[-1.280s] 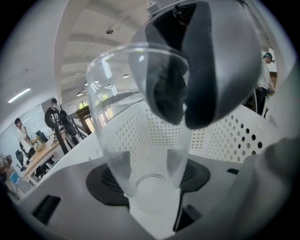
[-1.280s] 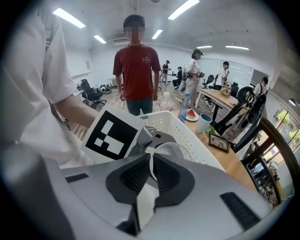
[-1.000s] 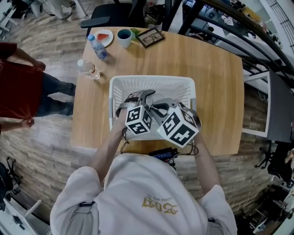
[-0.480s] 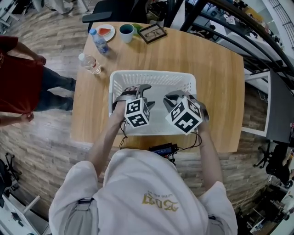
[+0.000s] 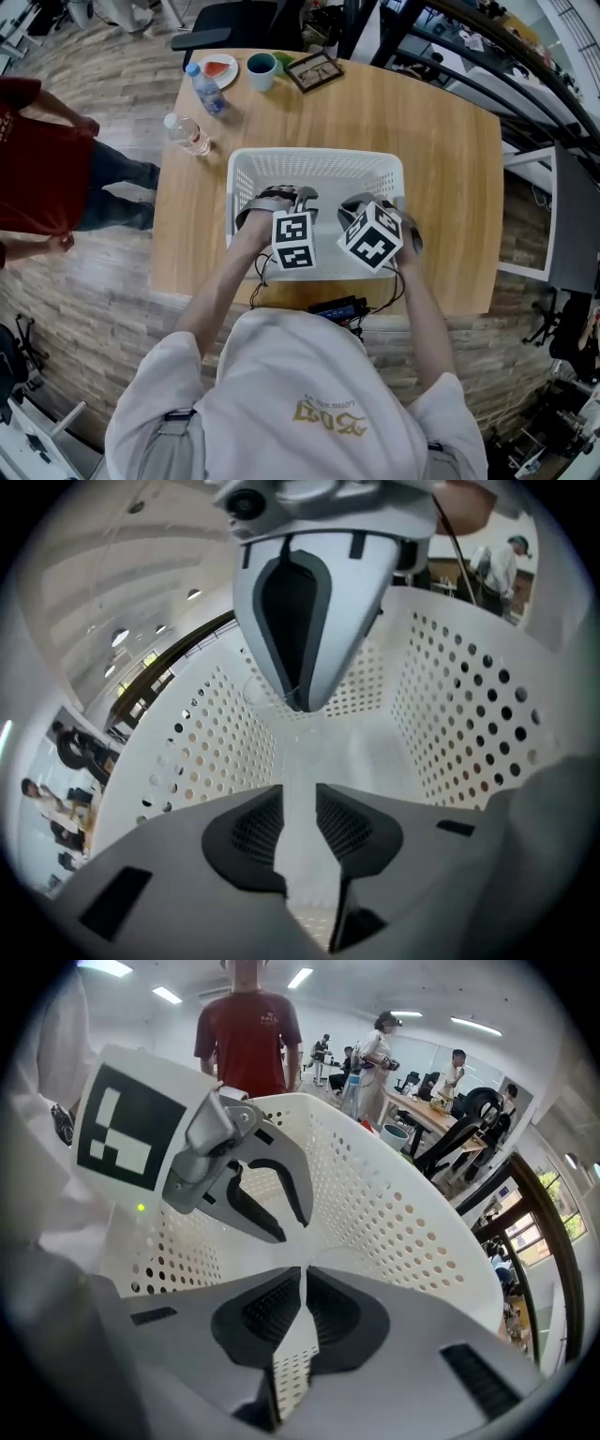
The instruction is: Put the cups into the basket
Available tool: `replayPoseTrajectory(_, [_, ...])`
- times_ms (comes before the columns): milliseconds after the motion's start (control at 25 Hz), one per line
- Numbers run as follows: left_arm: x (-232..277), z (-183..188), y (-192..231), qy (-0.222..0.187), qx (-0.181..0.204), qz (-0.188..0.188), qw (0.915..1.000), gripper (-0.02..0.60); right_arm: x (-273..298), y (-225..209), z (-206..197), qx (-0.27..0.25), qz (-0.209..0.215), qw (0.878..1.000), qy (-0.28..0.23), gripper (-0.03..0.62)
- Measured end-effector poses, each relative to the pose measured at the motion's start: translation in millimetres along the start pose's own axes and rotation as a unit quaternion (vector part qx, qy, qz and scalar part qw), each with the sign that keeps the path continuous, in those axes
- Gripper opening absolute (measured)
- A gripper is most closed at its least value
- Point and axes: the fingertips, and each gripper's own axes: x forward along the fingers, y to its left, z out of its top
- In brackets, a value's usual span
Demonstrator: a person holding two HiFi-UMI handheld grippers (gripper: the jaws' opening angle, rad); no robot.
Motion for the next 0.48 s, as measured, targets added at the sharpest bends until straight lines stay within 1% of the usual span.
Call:
replayPoseTrajectory(40, [0.3,0.0,0.9,0.008,0.017,0.01,0.9998,0.081,0.9,0.5,-1.5,0.003,0.001,1.0,0.002,0.026])
replayPoseTrajectory(80, [-0.2,0.6,3.0,0.011,0.025,0.016,0.9995,0.034,1.7,0.2,-1.9,0.004,0.001,1.0,0.003,0.026])
replayPoseTrajectory(120, [-0.8,0.7,5.3,0.014,0.028,0.017,0.9994,0.008,2.8,-0.5,-1.4,0.004,0.0,1.0,0.003,0.026])
replayPoseTrajectory(280, [-2.0,-6.2,6.8,0.034,0.031,-0.011,0.9989,0.006,15.5,0.4,0.0,0.006,0.005,1.0,0.005,0.026])
replayPoseTrajectory(360, [-2.1,-5.9,7.7,0.029,0.031,-0.021,0.9989,0.006,24.1,2.0,-1.3,0.014,0.011,1.0,0.006,0.026])
replayPoseTrajectory(440, [-1.6,-2.9,5.8,0.019,0.028,-0.031,0.9989,0.006,31.0,5.2,-3.8,0.013,0.013,1.0,0.015,0.026])
replayPoseTrajectory(480, [-1.1,-3.4,3.2,0.019,0.027,-0.038,0.9988,0.006,33.7,7.1,-4.8,0.01,0.012,1.0,0.02,0.026])
